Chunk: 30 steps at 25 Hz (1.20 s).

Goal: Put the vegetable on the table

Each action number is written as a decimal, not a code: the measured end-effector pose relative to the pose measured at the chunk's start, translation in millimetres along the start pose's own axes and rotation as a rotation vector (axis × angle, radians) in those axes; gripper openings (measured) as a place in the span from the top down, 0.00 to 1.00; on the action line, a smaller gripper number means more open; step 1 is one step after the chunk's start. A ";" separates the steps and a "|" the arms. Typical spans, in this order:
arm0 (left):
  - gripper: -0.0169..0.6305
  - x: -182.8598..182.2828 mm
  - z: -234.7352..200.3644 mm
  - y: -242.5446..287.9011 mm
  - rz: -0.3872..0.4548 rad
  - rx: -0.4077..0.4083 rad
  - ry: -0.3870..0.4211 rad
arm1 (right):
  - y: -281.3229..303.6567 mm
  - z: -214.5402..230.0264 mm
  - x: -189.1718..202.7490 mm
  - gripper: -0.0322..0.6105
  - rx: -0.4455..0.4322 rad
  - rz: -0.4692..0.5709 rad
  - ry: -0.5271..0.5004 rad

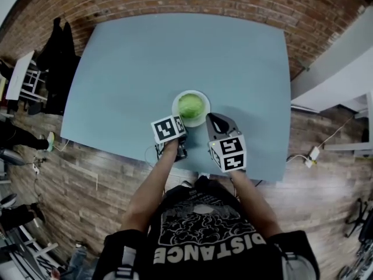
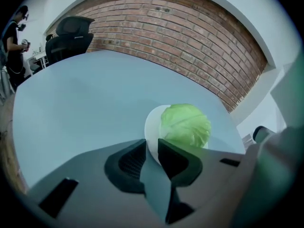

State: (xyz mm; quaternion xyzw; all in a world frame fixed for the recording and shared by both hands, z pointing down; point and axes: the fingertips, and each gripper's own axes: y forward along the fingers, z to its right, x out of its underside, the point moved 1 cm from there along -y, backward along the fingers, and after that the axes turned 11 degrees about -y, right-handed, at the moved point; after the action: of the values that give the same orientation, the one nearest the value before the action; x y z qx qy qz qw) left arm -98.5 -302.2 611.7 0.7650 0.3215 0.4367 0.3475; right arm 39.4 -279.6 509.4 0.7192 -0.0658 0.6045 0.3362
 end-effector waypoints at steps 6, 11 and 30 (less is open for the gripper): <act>0.86 -6.1 8.3 -20.5 0.075 0.083 0.024 | -9.1 -7.0 -0.8 0.94 0.023 -0.001 0.000; 0.86 -4.7 20.8 -42.5 0.137 0.175 0.080 | -13.4 -18.5 -5.2 0.94 0.031 0.010 0.003; 0.97 -4.6 56.2 -135.9 0.359 0.391 0.311 | -31.1 -55.9 -39.5 0.94 0.028 0.080 0.032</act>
State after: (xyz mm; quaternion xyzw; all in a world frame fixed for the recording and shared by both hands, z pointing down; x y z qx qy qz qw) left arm -75.9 -245.0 478.1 0.7858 0.3086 0.5329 0.0577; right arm -1.4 -236.6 463.1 0.7109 -0.0810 0.6296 0.3027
